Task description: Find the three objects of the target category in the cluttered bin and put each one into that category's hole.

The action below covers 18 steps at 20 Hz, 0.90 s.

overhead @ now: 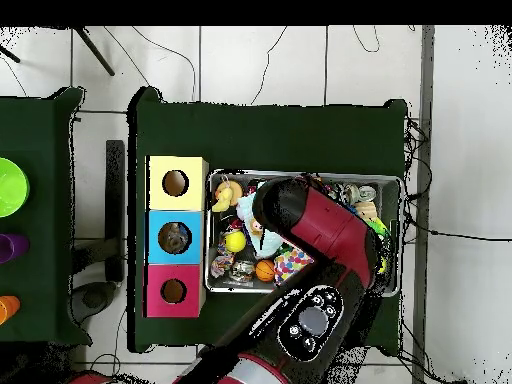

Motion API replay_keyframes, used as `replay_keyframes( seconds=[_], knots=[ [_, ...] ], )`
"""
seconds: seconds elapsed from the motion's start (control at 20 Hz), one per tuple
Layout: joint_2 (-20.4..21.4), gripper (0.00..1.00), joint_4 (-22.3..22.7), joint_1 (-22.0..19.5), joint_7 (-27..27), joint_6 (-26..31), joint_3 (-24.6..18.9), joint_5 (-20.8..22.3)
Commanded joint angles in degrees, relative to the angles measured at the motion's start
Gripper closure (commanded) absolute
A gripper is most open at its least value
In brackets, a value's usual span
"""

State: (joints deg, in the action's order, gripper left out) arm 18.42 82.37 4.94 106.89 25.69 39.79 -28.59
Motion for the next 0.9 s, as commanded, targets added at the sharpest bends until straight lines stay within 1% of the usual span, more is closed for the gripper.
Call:
replay_keyframes(
  seconds=[0.05, 0.2, 0.4, 0.7, 0.9],
  knots=[
    [-5.62, 1.00, -6.37, 3.78, 22.51, 8.79, 1.44, -3.46],
    [-6.64, 1.00, -7.08, 5.32, 24.24, 9.28, 3.63, -3.60],
    [-7.97, 1.00, -7.63, 7.06, 26.69, 9.55, 5.41, -3.64],
    [-8.09, 1.00, -5.71, 9.79, 29.95, 9.95, 6.42, -3.50],
    [-7.88, 1.00, -5.35, 10.46, 30.99, 10.74, 6.58, -3.33]
  ],
)
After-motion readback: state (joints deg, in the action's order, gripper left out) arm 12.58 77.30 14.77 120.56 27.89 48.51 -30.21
